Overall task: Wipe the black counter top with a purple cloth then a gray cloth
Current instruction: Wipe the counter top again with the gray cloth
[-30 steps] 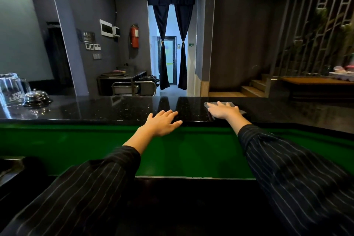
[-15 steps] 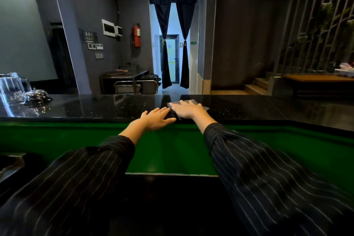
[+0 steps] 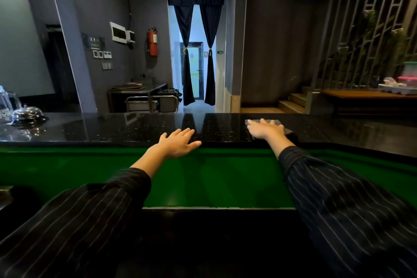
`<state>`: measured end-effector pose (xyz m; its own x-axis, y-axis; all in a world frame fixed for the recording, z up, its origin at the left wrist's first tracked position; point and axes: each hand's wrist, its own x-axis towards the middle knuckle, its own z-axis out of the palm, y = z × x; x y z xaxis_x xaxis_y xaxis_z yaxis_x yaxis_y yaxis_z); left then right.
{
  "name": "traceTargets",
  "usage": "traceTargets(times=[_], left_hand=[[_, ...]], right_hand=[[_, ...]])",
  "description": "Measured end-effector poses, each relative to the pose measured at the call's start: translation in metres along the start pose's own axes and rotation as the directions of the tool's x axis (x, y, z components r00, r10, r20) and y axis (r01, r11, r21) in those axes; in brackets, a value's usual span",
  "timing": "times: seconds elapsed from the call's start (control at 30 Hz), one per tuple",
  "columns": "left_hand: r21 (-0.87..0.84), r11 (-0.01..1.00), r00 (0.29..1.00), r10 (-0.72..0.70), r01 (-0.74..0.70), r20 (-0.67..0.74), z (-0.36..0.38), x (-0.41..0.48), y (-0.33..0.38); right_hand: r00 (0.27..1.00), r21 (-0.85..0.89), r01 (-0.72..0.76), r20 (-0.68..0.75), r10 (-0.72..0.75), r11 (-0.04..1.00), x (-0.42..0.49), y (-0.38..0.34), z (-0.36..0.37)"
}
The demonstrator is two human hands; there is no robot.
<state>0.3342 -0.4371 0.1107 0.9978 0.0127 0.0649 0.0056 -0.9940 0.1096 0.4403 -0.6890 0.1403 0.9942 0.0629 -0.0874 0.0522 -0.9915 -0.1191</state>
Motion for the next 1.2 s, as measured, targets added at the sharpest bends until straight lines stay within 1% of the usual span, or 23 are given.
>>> traceTargets(times=[0.03,0.1,0.2,0.3,0.37,0.47,0.53,0.63,0.73,0.8,0.93,1.03,1.2], left_hand=[[0.002,1.0,1.0,0.001,-0.001,-0.001,0.0,0.0,0.0],[0.004,1.0,1.0,0.003,-0.003,-0.004,0.0,0.001,0.0],[0.006,1.0,1.0,-0.004,0.004,-0.002,-0.001,0.0,0.001],[0.006,1.0,1.0,-0.024,0.024,0.002,-0.003,0.0,0.001],[0.008,1.0,1.0,-0.024,0.024,0.01,-0.003,0.0,0.0],[-0.001,1.0,0.999,-0.029,0.029,0.02,-0.003,-0.001,-0.001],[-0.016,1.0,0.999,-0.025,0.025,0.023,-0.004,-0.002,-0.001],[-0.022,1.0,1.0,-0.01,0.011,0.02,-0.003,-0.003,-0.001],[-0.018,1.0,1.0,-0.014,0.014,0.013,-0.003,-0.001,-0.003],[-0.013,1.0,1.0,-0.012,0.012,0.003,-0.002,-0.001,-0.003],[-0.007,1.0,1.0,0.001,-0.001,-0.014,0.001,-0.001,-0.002],[0.002,1.0,1.0,0.001,-0.001,-0.022,0.001,0.0,-0.002],[0.015,1.0,1.0,0.0,0.0,-0.023,0.002,0.001,-0.001]], right_hand=[[1.0,-0.013,-0.018,-0.012,0.018,1.0,0.002,-0.008,0.001],[1.0,-0.034,-0.002,-0.027,0.002,0.999,-0.001,-0.033,0.003],[0.991,-0.052,0.124,-0.036,-0.126,0.991,-0.009,-0.082,0.011],[0.966,-0.065,0.252,-0.046,-0.255,0.966,-0.023,-0.128,0.022],[0.954,-0.051,0.297,-0.033,-0.299,0.954,-0.027,-0.14,0.026],[0.943,-0.009,0.334,-0.005,-0.334,0.943,-0.027,-0.126,0.023],[0.952,0.017,0.305,-0.011,-0.305,0.952,-0.03,-0.103,0.014],[0.98,0.068,0.195,-0.039,-0.193,0.978,-0.029,-0.056,0.002],[0.991,0.043,0.129,-0.035,-0.128,0.991,-0.015,-0.016,-0.003],[0.995,0.019,0.094,-0.021,-0.093,0.995,-0.006,-0.006,-0.003],[1.0,-0.012,0.008,-0.015,-0.008,1.0,-0.006,-0.01,0.001],[1.0,-0.027,-0.025,-0.018,0.025,0.999,-0.011,-0.02,0.001],[0.998,-0.047,0.046,-0.034,-0.048,0.998,-0.024,-0.057,0.008]])
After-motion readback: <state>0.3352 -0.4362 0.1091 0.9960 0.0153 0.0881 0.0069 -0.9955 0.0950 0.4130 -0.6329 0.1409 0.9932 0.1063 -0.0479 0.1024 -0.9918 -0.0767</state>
